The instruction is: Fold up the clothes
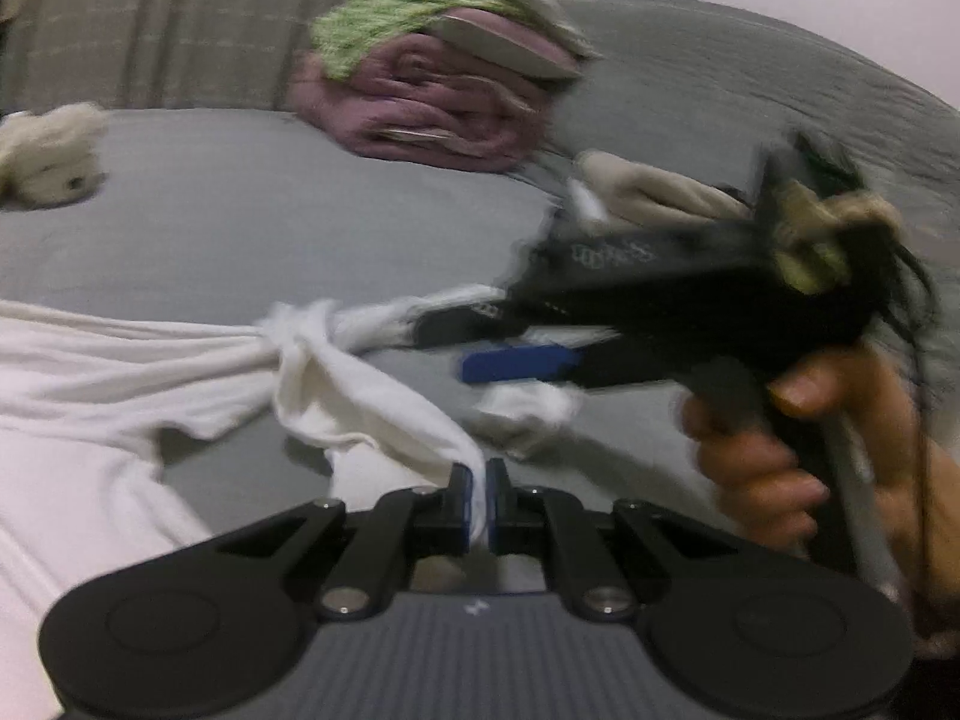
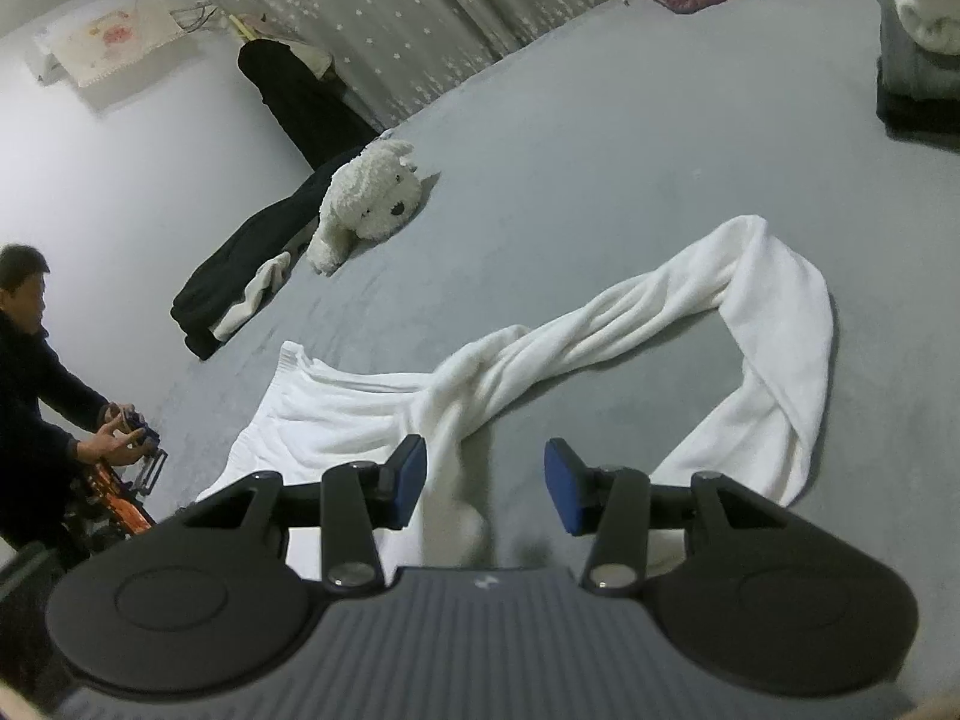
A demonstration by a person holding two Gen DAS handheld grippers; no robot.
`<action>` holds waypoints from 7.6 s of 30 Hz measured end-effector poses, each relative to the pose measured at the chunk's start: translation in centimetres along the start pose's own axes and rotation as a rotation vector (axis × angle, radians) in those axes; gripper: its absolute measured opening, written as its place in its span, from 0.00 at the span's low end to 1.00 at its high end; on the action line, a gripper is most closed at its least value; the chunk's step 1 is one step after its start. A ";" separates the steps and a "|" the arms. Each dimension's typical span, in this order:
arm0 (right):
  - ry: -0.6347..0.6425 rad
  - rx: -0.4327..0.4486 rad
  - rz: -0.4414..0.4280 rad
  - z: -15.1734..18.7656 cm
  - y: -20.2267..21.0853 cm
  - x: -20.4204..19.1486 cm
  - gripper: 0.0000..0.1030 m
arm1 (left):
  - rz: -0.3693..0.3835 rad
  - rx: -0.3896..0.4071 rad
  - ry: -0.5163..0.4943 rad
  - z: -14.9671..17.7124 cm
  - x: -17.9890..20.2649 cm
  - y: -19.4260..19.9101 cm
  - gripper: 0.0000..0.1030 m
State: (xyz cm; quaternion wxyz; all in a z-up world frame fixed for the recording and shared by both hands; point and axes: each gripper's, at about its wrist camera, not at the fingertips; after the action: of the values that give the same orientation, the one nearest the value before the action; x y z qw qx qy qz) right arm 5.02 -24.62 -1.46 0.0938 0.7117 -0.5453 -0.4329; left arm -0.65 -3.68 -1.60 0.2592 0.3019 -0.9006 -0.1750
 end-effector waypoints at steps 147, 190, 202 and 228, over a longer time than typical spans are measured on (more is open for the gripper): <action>-0.467 0.330 0.627 8.0 16.2 13.4 0.37 | -0.765 0.178 0.727 6.6 -16.3 21.6 0.00; -0.408 0.167 0.784 10.2 19.1 15.0 0.05 | -0.831 0.073 0.567 9.9 -11.5 24.1 0.02; -0.648 0.322 0.659 11.4 21.3 15.6 0.47 | -0.617 0.204 0.691 9.3 -12.0 24.8 0.39; 0.001 0.196 0.643 7.9 15.1 6.2 0.59 | -0.770 0.136 0.216 2.2 -5.8 15.4 0.63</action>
State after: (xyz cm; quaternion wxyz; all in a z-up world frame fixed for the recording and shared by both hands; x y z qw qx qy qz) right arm -10.95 -33.09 -0.31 0.1572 0.5089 -0.7809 -0.3262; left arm -4.92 11.99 1.85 0.2472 0.6501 -0.6990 -0.1664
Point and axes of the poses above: each gripper's, at about its wrist camera, not at the fingertips, and y roughly against the way its jaws point, x to its right, z to its underside, and after that the axes turned 8 degrees about z, right-handed
